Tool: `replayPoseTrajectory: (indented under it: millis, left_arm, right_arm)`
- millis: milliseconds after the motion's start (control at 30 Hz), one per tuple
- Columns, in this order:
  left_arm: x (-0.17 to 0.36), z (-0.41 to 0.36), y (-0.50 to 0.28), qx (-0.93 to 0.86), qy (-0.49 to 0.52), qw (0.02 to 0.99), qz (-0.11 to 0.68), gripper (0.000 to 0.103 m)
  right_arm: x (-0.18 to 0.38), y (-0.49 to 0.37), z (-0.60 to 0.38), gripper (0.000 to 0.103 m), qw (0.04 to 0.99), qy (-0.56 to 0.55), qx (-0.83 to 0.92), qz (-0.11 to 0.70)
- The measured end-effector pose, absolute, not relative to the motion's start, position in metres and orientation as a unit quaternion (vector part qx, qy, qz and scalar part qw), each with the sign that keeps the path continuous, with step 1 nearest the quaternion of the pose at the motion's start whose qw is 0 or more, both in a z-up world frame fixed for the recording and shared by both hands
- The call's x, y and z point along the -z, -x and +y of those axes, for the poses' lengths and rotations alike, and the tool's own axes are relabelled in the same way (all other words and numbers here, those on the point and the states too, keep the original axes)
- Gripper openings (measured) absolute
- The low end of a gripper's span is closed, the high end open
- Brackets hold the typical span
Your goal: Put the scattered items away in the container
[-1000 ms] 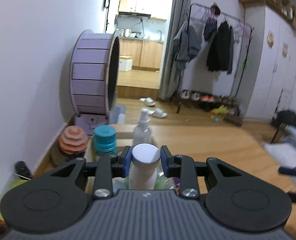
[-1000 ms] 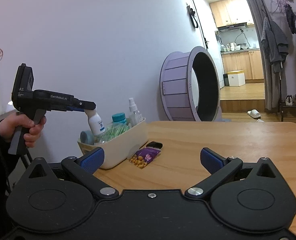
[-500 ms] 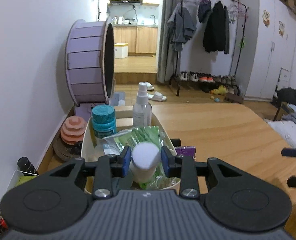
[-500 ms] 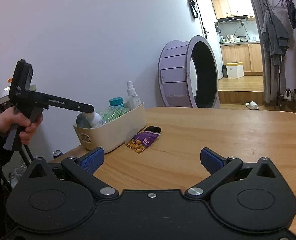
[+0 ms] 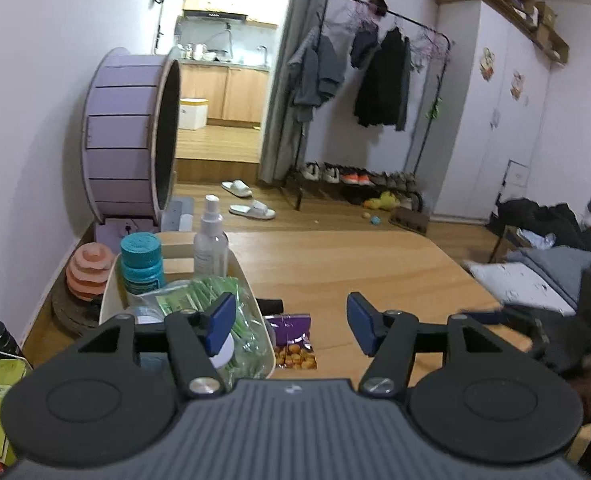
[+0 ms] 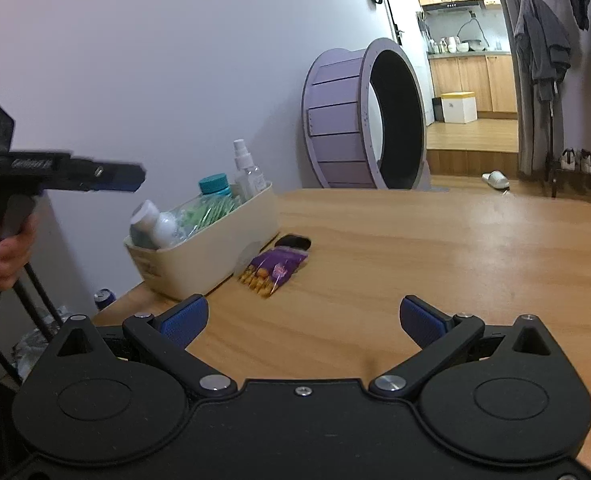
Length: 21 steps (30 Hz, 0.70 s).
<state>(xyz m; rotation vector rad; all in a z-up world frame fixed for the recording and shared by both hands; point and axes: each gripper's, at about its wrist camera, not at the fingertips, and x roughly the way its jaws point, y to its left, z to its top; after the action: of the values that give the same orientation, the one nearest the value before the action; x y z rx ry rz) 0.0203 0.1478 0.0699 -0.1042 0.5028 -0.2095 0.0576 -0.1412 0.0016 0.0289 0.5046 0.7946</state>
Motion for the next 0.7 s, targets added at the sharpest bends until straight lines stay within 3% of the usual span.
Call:
replayPoseTrajectory:
  millis: [100,233,567,633,700]
  left_arm:
    - [-0.068,0.153,-0.019,0.114,0.049,0.959,0.254,0.061]
    - [-0.068,0.156,-0.012,0.135,0.023,0.957,0.256,0.061]
    - [-0.064,0.166,-0.007,0.148,0.017,0.956,0.252,0.062]
    - [-0.064,0.168,-0.007,0.147,0.021,0.957,0.250,0.062]
    - [-0.066,0.172,-0.006,0.146,0.027,0.958,0.246,0.062]
  right_arm:
    - [-0.006,-0.067,-0.127,0.102,0.888,0.011,-0.389,0.244]
    - [-0.005,-0.084,-0.092,0.076,0.865,0.067,-0.424,0.260]
    - [0.003,-0.122,-0.032,0.057,0.835,0.115,-0.467,0.268]
    - [0.006,-0.128,-0.023,0.044,0.827,0.115,-0.476,0.276]
    - [0.010,-0.132,-0.015,0.042,0.820,0.114,-0.484,0.283]
